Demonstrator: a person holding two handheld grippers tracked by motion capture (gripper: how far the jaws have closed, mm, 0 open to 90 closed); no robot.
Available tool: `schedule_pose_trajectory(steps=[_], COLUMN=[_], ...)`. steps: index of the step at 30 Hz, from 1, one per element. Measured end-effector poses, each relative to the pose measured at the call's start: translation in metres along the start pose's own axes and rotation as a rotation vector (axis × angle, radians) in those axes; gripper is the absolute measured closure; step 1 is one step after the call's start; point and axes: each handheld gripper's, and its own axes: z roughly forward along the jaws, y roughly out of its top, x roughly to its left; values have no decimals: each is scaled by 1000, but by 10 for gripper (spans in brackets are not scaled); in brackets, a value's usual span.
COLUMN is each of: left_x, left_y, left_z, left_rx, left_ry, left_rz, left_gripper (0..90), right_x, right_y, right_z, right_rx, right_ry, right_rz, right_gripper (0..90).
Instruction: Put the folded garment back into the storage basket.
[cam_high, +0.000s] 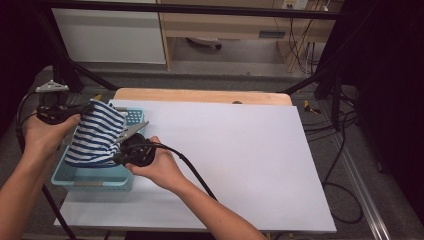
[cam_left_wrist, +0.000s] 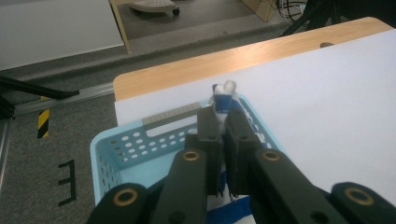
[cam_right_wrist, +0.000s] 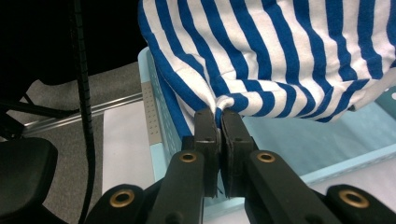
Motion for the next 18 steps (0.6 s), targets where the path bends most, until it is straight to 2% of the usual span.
schedule_pose_trajectory(steps=[18], left_x=[3], left_y=[-10], left_z=[6], left_rx=[27], left_ry=[-4], left_rz=[-14], left_gripper=[863], right_x=[3], right_y=[-5], right_z=[10], right_rx=[23], right_ry=[14], right_rz=[2], right_gripper=[874])
